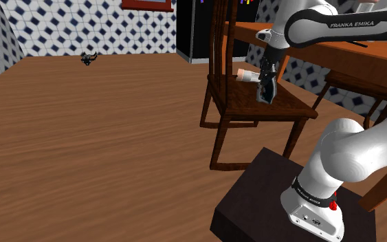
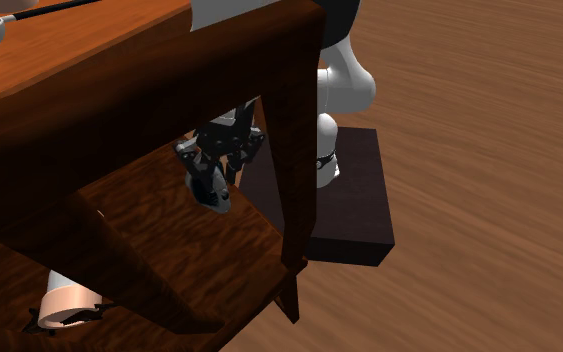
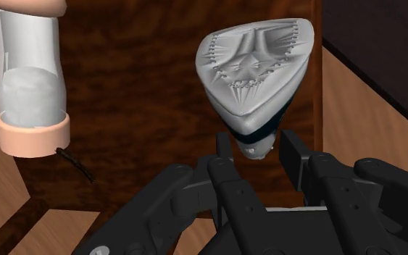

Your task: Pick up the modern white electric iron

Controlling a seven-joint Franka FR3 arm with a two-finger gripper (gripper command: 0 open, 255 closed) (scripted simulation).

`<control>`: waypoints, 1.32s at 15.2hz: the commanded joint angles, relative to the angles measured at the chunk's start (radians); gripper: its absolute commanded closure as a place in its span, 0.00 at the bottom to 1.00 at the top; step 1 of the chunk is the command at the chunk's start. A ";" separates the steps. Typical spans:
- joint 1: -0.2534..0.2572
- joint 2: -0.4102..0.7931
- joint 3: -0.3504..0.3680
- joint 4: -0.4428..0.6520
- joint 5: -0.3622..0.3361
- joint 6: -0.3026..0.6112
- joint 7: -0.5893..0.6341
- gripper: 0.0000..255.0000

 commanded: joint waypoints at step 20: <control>0.013 0.028 0.037 0.220 0.048 -0.182 -0.042 1.00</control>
